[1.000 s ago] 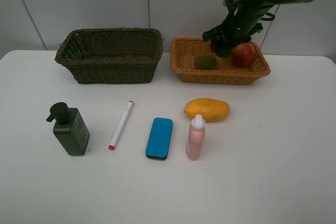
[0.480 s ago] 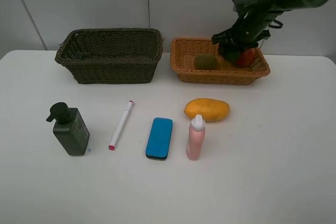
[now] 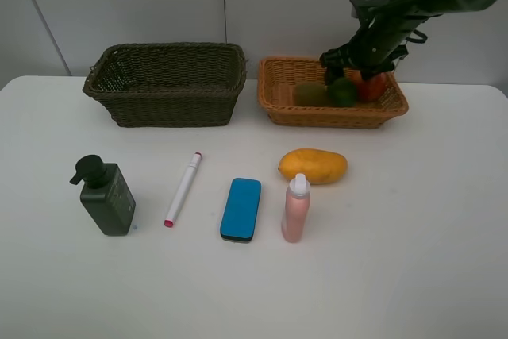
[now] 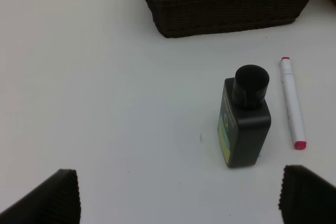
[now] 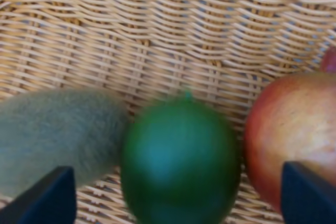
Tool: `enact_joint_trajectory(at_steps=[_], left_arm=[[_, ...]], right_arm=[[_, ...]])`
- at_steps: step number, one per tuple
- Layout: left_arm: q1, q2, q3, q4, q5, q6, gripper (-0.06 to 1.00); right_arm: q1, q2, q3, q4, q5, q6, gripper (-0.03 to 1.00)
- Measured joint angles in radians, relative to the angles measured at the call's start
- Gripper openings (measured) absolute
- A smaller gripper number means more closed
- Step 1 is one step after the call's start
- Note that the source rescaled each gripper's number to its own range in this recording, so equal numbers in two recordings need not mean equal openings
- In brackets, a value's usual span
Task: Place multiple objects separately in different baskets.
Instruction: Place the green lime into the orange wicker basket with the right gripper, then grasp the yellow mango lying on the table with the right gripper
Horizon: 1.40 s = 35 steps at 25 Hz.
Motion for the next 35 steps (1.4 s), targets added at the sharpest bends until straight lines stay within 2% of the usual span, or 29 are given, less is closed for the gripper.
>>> enact_joint_trajectory(at_steps=[2,6,19,22,27,30,35], left_arm=[[0.000,0.000,0.000,0.000,0.000,0.000,1.00],[0.000,0.000,0.000,0.000,0.000,0.000,1.00],[0.000,0.000,0.000,0.000,0.000,0.000,1.00],[0.000,0.000,0.000,0.000,0.000,0.000,1.00],[0.000,0.000,0.000,0.000,0.000,0.000,1.00],[0.000,0.000,0.000,0.000,0.000,0.000,1.00],[0.000,0.000,0.000,0.000,0.000,0.000,1.00]], right_arm=[[0.000,0.000,0.000,0.017,0.000,-0.008,0.95],[0.000,0.000,0.000,0.028,0.001,-0.022,1.00],[0.000,-0.051,-0.006,0.031,0.073,-0.058,1.00],[0.000,-0.082,-0.008,0.058,0.114,-0.137,1.00],[0.000,-0.106,-0.008,0.177,0.209,-0.315,1.00],[0.008,-0.112,-0.008,0.221,0.306,-0.443,1.00],[0.046,-0.122,-0.008,0.237,0.455,-0.627,1.00]])
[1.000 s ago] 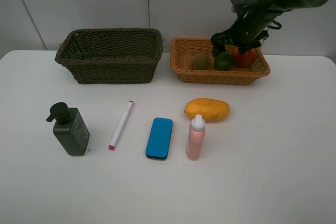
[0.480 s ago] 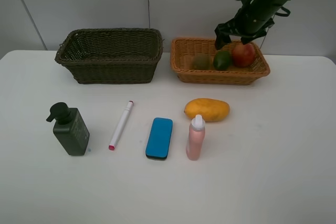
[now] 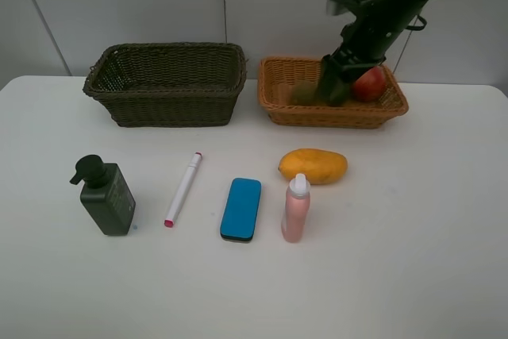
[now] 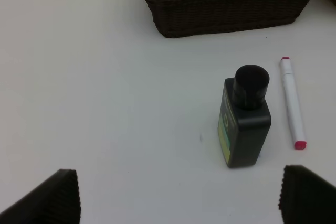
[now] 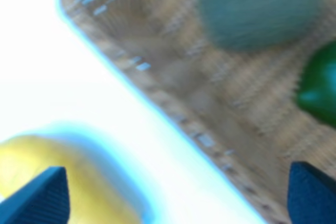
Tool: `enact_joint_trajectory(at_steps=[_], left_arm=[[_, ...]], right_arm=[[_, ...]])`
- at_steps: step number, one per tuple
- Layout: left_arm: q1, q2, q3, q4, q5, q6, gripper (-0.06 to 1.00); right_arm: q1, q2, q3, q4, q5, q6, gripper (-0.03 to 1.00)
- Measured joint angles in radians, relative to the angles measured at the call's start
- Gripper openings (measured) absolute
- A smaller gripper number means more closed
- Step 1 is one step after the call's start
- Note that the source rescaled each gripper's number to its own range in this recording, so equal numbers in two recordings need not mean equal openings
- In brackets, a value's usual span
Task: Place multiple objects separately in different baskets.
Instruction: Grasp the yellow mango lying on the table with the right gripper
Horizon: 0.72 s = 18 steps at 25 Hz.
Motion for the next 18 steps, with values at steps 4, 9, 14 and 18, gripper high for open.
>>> enact_joint_trajectory(at_steps=[4,9,14,18], left_arm=[[0.000,0.000,0.000,0.000,0.000,0.000,1.00],[0.000,0.000,0.000,0.000,0.000,0.000,1.00],[0.000,0.000,0.000,0.000,0.000,0.000,1.00],[0.000,0.000,0.000,0.000,0.000,0.000,1.00]], right_arm=[[0.037,-0.003,0.000,-0.009,0.075,-0.082,1.00],[0.093,-0.003,0.000,-0.065,0.099,-0.129,1.00],[0.139,-0.003,0.000,-0.083,0.108,-0.198,1.00],[0.152,-0.003,0.002,-0.079,0.109,-0.244,1.00]])
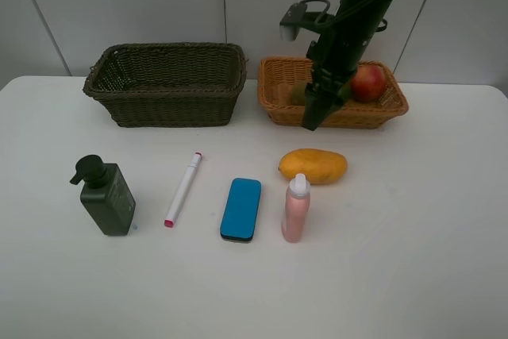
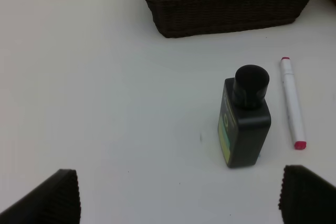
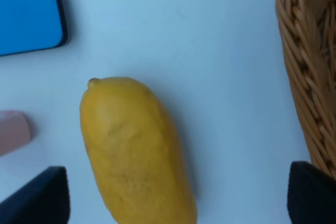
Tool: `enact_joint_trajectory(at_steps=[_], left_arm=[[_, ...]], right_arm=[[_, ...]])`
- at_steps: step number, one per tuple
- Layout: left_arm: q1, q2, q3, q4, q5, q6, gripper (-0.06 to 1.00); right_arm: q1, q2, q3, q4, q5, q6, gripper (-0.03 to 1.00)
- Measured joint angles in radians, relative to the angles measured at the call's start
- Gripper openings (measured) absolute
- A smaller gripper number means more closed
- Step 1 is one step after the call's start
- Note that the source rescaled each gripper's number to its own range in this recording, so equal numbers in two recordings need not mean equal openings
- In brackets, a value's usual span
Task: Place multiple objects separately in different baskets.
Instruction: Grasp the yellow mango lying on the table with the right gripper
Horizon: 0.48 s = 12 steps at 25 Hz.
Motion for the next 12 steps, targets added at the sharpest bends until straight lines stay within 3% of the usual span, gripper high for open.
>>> enact_joint_trajectory(at_steps=[12], left_arm=[[0.000,0.000,0.000,0.000,0.000,0.000,1.00]], right_arm=[[0.000,0.000,0.164,-0.004,-0.045,-0.049,1.00]])
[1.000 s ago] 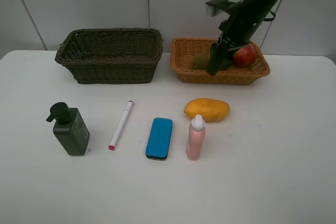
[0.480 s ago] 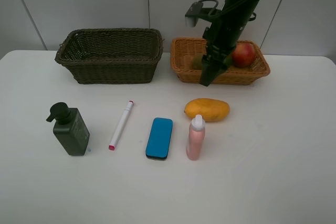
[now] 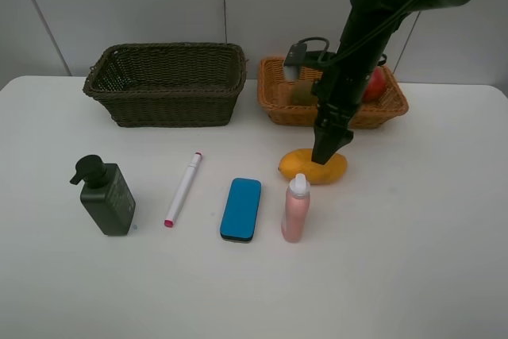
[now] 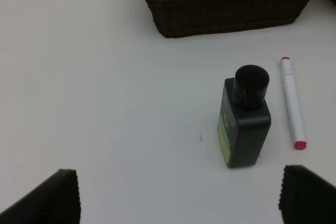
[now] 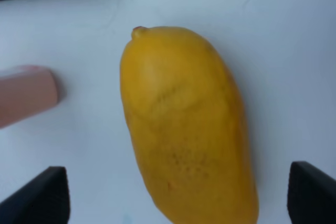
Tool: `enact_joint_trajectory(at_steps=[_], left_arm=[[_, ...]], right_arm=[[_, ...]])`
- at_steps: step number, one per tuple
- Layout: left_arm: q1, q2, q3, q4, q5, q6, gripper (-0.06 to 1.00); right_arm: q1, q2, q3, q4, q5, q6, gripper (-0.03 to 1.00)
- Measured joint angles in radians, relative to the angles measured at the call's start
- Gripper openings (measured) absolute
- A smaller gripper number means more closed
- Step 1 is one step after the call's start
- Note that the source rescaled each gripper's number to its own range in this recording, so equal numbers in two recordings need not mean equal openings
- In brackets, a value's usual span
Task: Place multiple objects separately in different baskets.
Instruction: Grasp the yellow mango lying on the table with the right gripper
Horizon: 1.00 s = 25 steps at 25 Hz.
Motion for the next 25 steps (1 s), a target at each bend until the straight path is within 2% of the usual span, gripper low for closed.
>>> enact_joint_trajectory(at_steps=[18,25], left_arm=[[0.000,0.000,0.000,0.000,0.000,0.000,1.00],[0.000,0.000,0.000,0.000,0.000,0.000,1.00]], right_arm=[[0.000,0.000,0.008,0.023,-0.055,-0.002,1.00],[0.000,0.001,0.089,0.025,-0.128,-0.002,1.00]])
